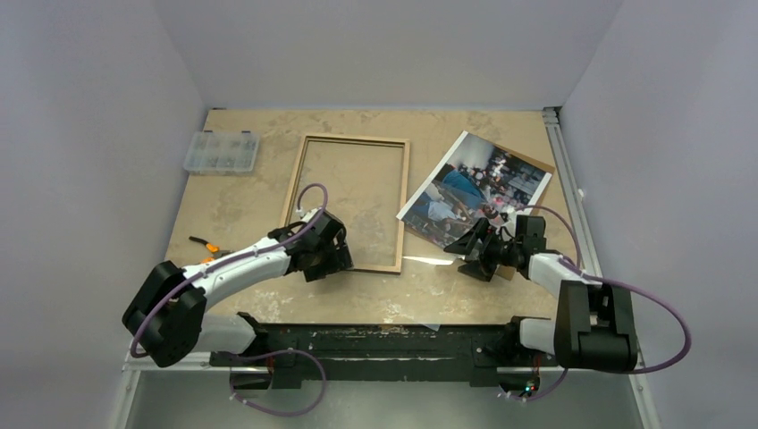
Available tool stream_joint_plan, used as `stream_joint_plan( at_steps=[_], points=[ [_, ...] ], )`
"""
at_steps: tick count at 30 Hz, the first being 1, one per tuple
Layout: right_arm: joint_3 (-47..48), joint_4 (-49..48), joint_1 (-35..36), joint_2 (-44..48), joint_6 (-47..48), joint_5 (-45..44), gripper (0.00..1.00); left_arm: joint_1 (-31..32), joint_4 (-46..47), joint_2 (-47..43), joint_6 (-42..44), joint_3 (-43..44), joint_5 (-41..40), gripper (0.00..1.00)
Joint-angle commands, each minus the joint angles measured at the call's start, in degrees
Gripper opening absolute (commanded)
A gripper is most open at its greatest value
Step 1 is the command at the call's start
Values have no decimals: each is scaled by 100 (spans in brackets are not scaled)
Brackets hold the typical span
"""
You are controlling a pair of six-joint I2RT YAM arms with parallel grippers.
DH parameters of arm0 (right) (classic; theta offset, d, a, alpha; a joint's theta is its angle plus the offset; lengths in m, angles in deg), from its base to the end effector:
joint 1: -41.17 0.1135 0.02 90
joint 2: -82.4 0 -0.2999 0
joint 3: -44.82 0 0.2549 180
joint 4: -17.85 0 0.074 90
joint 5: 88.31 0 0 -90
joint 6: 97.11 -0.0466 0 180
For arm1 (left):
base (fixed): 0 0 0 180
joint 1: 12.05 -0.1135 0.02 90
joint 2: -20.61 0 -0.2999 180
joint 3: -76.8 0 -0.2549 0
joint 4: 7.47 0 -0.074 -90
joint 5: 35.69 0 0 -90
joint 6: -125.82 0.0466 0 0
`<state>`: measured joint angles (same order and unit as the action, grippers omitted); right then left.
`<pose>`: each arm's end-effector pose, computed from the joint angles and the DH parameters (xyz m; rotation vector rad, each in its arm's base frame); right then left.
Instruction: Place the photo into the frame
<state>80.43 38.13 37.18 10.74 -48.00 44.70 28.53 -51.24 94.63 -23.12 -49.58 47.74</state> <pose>0.1934 0.0184 0.1582 0.6968 2.4887 1.2049 0.1772 -0.1448 0.2047 -0.4727 2.6988 -0.3780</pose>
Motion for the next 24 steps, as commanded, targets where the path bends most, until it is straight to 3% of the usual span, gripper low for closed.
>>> stream_joint_plan(
  at_steps=[1,7,15,24],
  points=[
    [-338,-764,56,-217,-217,-253,83,-6,332,109,15,55,176,70],
    [-569,-1486,63,149,-574,188,78,-3,421,210,-19,-52,231,70],
    [-609,-1694,61,910,-657,613,68,-5,467,290,-42,-114,327,70],
    [-538,-2306,59,901,-777,894,56,0,480,334,-13,-149,380,70]
  ],
)
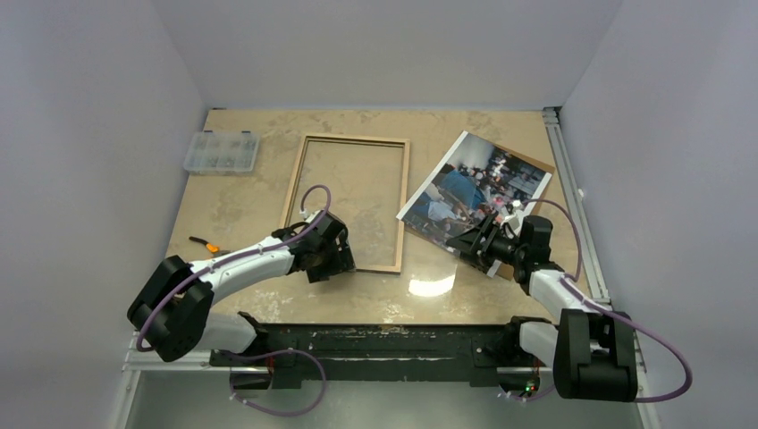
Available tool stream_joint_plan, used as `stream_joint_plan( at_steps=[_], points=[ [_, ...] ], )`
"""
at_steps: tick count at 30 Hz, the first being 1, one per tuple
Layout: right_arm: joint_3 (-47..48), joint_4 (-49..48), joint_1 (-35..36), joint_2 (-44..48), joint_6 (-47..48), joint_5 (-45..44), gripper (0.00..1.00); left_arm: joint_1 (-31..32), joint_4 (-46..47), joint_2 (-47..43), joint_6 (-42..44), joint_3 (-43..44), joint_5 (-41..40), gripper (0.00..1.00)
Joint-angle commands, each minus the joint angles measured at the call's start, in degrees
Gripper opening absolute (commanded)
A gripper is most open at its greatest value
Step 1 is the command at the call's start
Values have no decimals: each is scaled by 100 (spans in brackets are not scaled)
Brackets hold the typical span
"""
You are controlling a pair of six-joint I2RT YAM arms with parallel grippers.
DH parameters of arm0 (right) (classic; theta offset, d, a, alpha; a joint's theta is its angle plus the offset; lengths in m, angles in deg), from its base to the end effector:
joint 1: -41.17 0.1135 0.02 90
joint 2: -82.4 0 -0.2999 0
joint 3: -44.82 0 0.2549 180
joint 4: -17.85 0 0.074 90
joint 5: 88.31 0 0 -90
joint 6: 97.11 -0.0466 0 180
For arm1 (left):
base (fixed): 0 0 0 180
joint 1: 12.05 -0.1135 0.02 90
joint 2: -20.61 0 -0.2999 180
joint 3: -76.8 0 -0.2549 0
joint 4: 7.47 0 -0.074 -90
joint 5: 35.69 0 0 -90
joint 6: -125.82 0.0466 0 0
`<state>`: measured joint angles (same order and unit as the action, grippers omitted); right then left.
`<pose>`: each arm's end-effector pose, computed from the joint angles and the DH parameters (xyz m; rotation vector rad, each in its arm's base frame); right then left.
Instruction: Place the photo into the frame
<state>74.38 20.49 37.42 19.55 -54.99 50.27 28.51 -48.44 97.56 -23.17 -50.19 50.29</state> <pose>0.1830 0.0230 0.1789 0.5053 2.2158 1.3509 0.1817 -0.1512 0.1931 -0.4662 2.7380 -0.4089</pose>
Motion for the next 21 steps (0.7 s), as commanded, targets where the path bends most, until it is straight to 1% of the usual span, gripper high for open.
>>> stream_joint_plan(
  at_steps=[1,7,14,17,21],
  points=[
    [93,-560,32,-14,-47,337,55,-2,204,40,-8,-98,128,70],
    [190,-748,48,-357,38,377,52,5,302,120,-8,-99,210,70],
    [160,-1473,226,-876,-179,443,49,10,318,196,-8,-99,234,70],
    [229,-1817,311,-1109,-290,558,43,10,329,247,0,-91,242,70],
    [397,-1922,328,-1404,-264,696,36,5,325,306,9,-57,268,70]
  ],
)
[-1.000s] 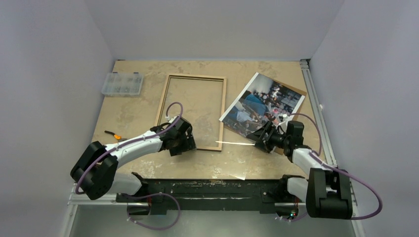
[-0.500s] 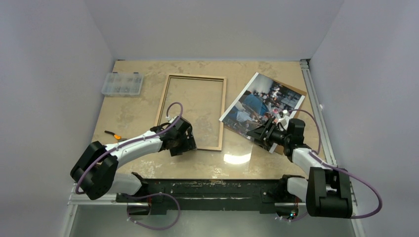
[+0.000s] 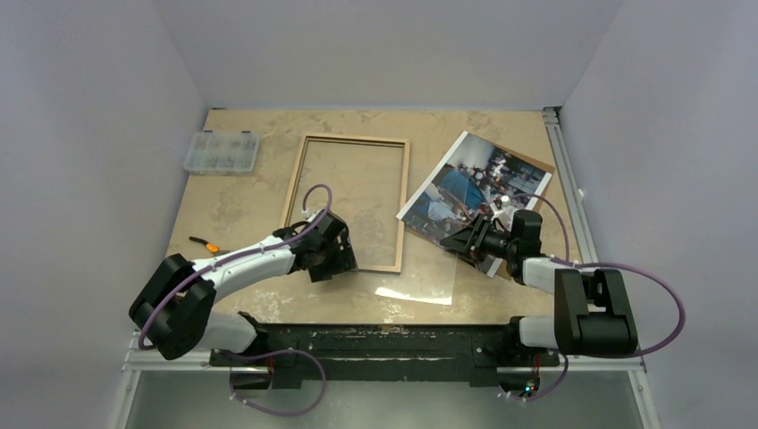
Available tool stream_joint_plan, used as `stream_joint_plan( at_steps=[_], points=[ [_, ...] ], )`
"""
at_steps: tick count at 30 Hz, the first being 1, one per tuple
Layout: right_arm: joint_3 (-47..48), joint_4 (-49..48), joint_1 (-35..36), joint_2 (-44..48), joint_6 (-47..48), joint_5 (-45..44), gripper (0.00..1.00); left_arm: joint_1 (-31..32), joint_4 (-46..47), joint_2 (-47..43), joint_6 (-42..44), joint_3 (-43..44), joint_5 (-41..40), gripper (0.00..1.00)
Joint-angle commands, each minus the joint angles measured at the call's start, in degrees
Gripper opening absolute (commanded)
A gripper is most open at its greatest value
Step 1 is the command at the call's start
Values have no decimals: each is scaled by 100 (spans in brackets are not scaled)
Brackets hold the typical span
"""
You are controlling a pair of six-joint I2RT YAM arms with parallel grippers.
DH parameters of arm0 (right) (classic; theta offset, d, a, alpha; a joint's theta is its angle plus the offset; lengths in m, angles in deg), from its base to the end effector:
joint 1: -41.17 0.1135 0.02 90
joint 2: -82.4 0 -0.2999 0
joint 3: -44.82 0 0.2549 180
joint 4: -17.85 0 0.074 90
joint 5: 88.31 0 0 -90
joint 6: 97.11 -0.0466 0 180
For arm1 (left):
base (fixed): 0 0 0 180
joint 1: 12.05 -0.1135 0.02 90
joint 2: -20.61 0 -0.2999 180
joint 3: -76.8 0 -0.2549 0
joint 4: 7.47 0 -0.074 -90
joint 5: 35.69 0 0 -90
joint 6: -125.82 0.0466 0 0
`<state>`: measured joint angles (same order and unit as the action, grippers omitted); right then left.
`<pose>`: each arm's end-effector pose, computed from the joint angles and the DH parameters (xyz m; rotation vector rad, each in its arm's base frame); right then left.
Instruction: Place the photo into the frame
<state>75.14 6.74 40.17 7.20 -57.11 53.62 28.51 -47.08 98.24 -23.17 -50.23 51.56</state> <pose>0.2100 0.0330 0.1665 0.4279 2.2188 1.4536 0.1836 -0.1542 0.1915 -0.4606 2.7437 -0.4420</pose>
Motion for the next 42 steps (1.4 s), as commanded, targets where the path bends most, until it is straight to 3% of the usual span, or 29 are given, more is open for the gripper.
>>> stream_joint_plan(
  at_steps=[1,8,22,31,36,42],
  points=[
    [364,-521,192,-231,-24,388,32,6,185,250,9,-51,147,70],
    [453,-213,258,-350,189,393,0,6,165,17,23,-70,113,70],
    [1386,2103,258,723,1054,-39,0,27,466,-1849,353,-481,-141,77],
    [2390,3489,258,1307,1465,-289,0,56,494,-2583,643,-601,-401,94],
    [2952,4233,258,1627,1599,-766,0,49,280,-2381,937,-315,-571,95],
    [3805,5245,258,1990,1727,-1747,0,49,89,-1376,1209,327,-553,95]
  ],
)
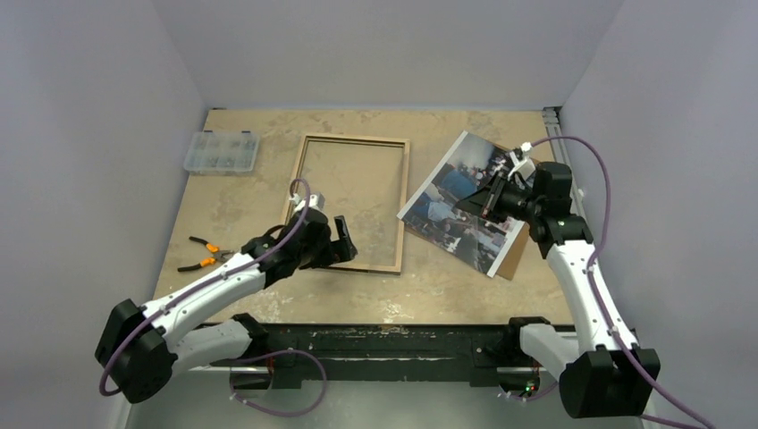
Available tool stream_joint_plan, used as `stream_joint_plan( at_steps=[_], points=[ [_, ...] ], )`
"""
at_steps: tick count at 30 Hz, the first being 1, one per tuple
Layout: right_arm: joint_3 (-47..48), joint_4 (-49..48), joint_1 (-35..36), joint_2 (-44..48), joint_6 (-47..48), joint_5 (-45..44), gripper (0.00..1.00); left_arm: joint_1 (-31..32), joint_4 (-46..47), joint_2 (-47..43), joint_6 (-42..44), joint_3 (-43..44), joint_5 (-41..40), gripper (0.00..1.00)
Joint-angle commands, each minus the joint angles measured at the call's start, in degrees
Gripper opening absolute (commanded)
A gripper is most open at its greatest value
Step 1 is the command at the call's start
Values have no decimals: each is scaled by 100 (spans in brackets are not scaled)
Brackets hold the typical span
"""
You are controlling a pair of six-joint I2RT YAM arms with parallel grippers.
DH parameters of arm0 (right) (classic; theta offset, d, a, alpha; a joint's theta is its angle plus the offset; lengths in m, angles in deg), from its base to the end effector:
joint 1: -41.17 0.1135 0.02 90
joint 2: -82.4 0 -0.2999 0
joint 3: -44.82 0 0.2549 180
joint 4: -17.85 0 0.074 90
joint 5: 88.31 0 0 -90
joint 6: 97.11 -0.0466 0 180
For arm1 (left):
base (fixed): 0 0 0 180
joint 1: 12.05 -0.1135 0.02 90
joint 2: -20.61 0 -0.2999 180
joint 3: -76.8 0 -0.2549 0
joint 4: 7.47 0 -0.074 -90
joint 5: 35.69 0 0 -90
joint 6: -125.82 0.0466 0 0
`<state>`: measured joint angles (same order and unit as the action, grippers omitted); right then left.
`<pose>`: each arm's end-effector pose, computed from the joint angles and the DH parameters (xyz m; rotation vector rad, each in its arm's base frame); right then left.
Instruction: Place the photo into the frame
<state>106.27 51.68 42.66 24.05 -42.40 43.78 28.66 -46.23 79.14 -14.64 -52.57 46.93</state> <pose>0.2096 0.0367 0.3271 0.1716 2.1552 1.1502 0.1543 -0.1249 0.2468 -0.2720 2.4467 -0.5874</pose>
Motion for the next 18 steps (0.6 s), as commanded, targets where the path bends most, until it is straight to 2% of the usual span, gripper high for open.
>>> stream_joint_plan(
  at_steps=[1,10,18],
  points=[
    [826,879,8,384,271,-915,0,34,32,739,395,686,-34,95],
    [1999,2044,5,827,688,-2418,0,295,326,2708,607,2001,645,95],
    [2339,2422,0,863,764,-3047,0,918,510,4242,336,3129,1048,91]
  ],
)
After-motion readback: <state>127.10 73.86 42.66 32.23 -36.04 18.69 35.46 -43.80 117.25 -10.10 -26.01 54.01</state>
